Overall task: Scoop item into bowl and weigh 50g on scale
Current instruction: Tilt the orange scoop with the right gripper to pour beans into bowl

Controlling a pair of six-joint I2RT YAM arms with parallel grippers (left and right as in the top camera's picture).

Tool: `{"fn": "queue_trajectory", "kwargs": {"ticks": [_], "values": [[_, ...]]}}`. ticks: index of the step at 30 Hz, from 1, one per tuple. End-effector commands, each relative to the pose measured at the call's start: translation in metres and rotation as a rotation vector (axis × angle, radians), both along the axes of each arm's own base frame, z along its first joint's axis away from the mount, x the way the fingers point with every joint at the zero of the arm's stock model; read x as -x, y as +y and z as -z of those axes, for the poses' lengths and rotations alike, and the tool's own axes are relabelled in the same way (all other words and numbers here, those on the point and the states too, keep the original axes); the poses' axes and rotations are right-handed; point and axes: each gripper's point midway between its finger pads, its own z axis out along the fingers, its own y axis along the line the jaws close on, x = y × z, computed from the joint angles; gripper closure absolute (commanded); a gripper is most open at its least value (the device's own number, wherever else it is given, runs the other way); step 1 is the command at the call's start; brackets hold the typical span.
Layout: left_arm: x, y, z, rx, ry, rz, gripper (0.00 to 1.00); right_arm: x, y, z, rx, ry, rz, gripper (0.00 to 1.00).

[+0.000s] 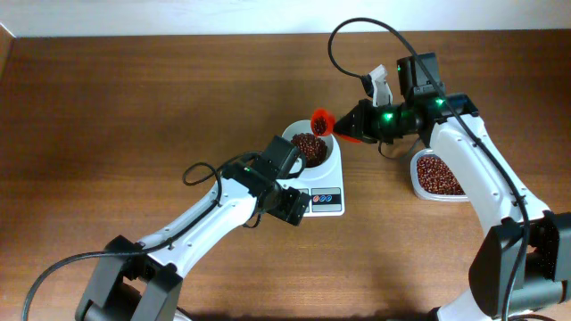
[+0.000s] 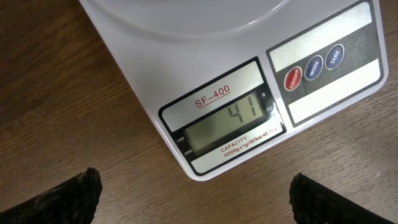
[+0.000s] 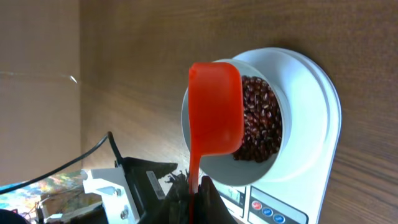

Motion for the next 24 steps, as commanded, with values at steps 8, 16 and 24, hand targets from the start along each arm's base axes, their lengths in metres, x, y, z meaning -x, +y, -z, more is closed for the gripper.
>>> {"fn": "queue_trajectory", "kwargs": {"ticks": [8,16,24], "values": [[-0.002,0.003,-0.005,-0.003,-0.021,0.004,0.01,0.002,-0.001,0.002,0.044,-0.05,-0.053,0.96],[-0.002,0.003,-0.005,-0.003,-0.021,0.004,0.01,0.004,0.004,0.001,0.068,-0.108,-0.117,0.96],[-0.002,0.003,-0.005,-0.003,-0.021,0.003,0.01,0.0,-0.009,-0.019,0.186,-0.166,-0.145,0.96]]}}
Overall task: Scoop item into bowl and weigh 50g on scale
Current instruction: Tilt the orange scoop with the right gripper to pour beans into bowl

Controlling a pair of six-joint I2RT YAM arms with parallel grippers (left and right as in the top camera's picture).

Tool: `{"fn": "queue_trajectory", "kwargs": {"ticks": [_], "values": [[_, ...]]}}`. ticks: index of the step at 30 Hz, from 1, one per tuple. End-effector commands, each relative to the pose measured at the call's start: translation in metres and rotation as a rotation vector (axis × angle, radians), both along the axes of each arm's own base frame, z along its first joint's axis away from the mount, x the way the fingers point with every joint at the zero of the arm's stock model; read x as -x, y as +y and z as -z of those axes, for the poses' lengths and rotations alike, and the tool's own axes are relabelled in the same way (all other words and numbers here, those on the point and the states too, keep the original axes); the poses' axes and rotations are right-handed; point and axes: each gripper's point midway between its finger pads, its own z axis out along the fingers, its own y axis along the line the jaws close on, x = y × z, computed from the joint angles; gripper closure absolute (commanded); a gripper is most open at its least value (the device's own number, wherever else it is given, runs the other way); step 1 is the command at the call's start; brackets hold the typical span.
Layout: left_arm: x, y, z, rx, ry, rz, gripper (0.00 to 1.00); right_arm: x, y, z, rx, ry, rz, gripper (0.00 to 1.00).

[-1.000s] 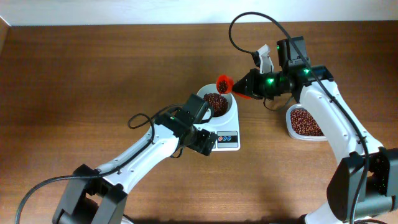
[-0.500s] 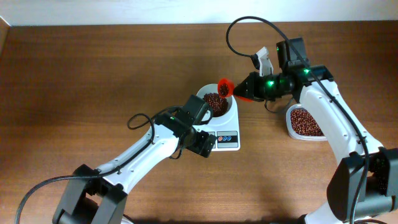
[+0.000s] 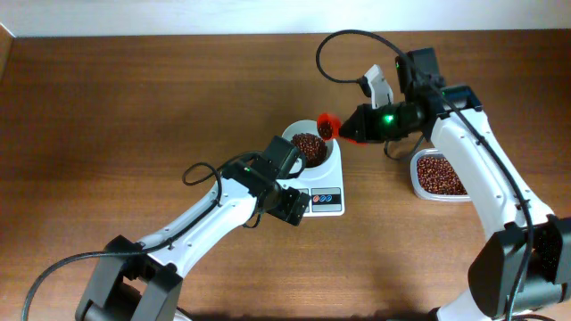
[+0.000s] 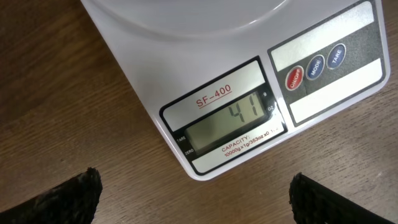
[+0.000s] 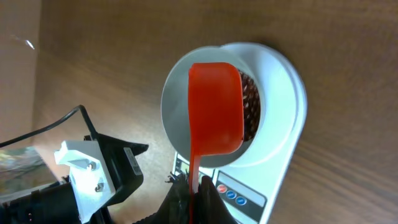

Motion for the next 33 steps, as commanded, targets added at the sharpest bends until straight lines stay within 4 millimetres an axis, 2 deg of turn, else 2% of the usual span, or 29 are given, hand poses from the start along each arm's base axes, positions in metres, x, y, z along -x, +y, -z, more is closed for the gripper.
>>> {"fn": "queue_trajectory", "kwargs": {"ticks": [1,7,11,33], "values": [[-0.001,0.003,-0.005,0.001,-0.02,0.004,0.01,-0.005,0.002,-0.011,0.031,-0.068,-0.035,0.96],[-0.001,0.003,-0.005,0.001,-0.02,0.004,0.01,0.002,0.016,-0.001,0.15,-0.117,-0.108,0.96],[-0.001,0.003,-0.005,0.001,-0.02,0.005,0.01,0.003,0.019,0.004,0.22,-0.148,-0.129,0.96],[-0.001,0.003,-0.005,0.001,-0.02,0.005,0.01,-0.001,0.019,0.004,0.242,-0.162,-0.105,0.96]]}}
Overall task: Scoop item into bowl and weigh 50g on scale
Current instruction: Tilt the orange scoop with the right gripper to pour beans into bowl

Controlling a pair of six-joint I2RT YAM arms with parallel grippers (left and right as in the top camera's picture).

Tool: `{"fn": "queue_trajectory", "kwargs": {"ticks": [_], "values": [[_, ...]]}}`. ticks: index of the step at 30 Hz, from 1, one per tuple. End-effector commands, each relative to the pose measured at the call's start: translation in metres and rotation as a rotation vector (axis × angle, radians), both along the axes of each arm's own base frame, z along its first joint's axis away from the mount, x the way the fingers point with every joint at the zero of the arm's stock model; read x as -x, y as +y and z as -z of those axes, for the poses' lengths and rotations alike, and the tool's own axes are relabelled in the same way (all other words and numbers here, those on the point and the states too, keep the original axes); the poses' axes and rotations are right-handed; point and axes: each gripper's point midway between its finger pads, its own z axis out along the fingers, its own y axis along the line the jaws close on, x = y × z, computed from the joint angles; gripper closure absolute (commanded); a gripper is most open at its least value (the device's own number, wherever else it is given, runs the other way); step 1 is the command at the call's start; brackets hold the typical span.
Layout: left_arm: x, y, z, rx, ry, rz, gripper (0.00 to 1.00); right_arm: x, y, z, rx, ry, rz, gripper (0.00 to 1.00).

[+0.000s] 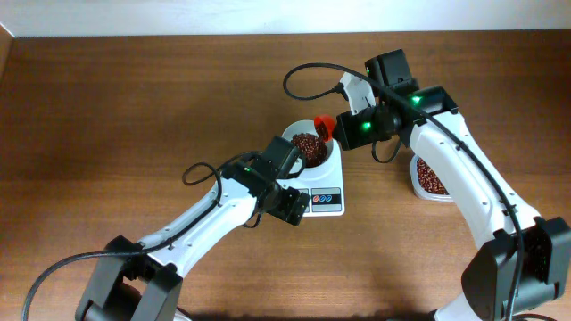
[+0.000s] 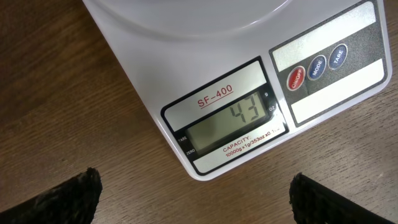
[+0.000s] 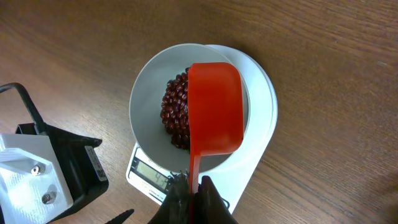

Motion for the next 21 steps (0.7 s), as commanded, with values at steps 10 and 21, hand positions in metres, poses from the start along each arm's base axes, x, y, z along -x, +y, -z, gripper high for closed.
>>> {"fn": "queue_trajectory", "kwargs": {"ticks": [10,21], "values": [[-0.001,0.002,-0.005,0.003,-0.018,0.006,0.01,-0.004,0.01,-0.009,-0.004,-0.027,0.025,0.96],[-0.001,0.002,-0.005,0.003,-0.018,0.006,0.01,-0.008,0.006,-0.019,-0.131,0.01,0.032,0.96]]}}
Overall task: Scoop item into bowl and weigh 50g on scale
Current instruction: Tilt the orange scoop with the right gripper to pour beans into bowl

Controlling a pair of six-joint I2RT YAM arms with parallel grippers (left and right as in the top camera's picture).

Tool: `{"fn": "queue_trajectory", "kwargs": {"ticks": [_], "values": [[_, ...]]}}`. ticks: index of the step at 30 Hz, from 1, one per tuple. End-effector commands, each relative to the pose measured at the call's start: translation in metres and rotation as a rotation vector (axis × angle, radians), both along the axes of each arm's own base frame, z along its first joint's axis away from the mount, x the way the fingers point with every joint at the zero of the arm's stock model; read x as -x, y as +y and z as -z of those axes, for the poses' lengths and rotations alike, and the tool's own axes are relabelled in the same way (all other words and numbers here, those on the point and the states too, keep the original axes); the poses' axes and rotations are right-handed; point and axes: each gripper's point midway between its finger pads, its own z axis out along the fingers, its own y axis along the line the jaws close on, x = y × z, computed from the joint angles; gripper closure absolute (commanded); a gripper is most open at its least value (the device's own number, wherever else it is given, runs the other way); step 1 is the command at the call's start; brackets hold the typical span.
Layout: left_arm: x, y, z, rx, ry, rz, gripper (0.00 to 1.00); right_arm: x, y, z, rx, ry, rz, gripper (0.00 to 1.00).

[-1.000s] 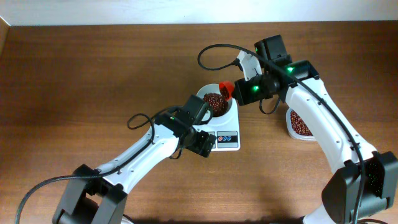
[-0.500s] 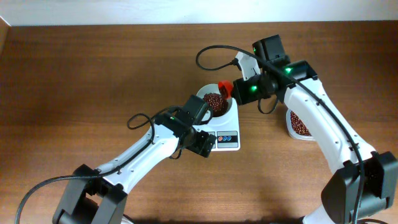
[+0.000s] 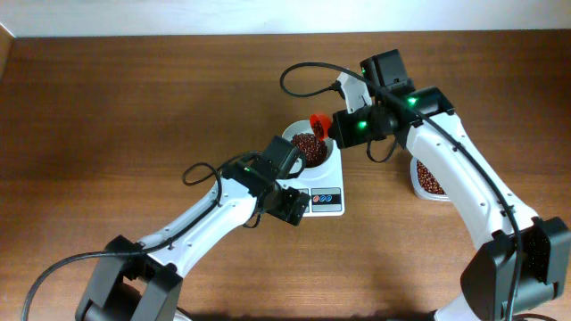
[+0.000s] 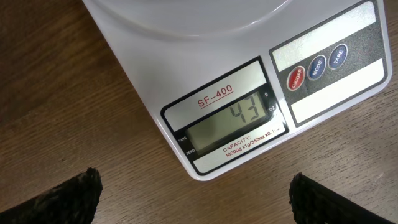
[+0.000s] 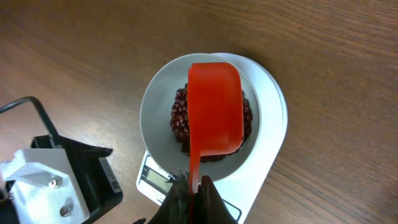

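A white scale (image 3: 323, 184) stands mid-table; its display (image 4: 232, 122) reads 43 in the left wrist view. On it sits a white bowl (image 5: 155, 112) of dark red beans (image 5: 179, 118). My right gripper (image 5: 194, 186) is shut on the handle of a red scoop (image 5: 214, 109), whose turned-over cup hangs over the beans. The scoop (image 3: 318, 124) shows above the bowl's far rim in the overhead view. My left gripper (image 4: 193, 196) is open and empty, low over the wood just in front of the scale.
A white tray of beans (image 3: 430, 181) lies to the right of the scale, partly hidden under my right arm. A black cable (image 3: 308, 71) loops above the bowl. Bare brown tabletop (image 3: 134, 98) surrounds everything.
The right wrist has shifted a little, so the scoop sits more squarely over the bean pile. The display still reads 43. The left gripper has not moved.
The display read 41 while my right gripper held the scoop over the bowl from the right. At the following moment it still read 41. Then the right arm had swung over the far side of the bowl and the reading was 43, as it is now.
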Motion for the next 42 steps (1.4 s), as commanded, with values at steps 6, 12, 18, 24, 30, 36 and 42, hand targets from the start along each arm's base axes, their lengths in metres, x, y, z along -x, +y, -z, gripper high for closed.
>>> {"fn": "queue_trajectory", "kwargs": {"ticks": [6,12,18,24,30,36,42], "values": [[-0.001,0.002,-0.005,0.004,-0.019,0.006,0.01,-0.007,-0.011,-0.03,-0.251,0.045,-0.002,0.96],[-0.001,0.002,-0.005,0.004,-0.018,0.006,0.01,-0.006,-0.009,-0.031,-0.257,0.047,-0.007,0.96],[-0.001,0.002,-0.005,0.004,-0.019,0.006,0.01,-0.006,-0.009,-0.031,-0.257,0.047,-0.007,0.96],[-0.001,0.002,-0.005,0.004,-0.018,0.006,0.01,-0.006,-0.009,-0.031,-0.257,0.046,-0.007,0.96],[-0.001,0.002,-0.005,0.004,-0.019,0.006,0.01,-0.006,-0.009,-0.031,-0.257,0.045,-0.007,0.96],[-0.001,0.002,-0.005,0.004,-0.019,0.006,0.01,-0.004,-0.01,-0.03,-0.255,0.057,-0.005,0.96],[-0.001,0.002,-0.005,0.004,-0.019,0.006,0.01,-0.005,-0.009,-0.03,-0.256,0.053,-0.006,0.96]]}}
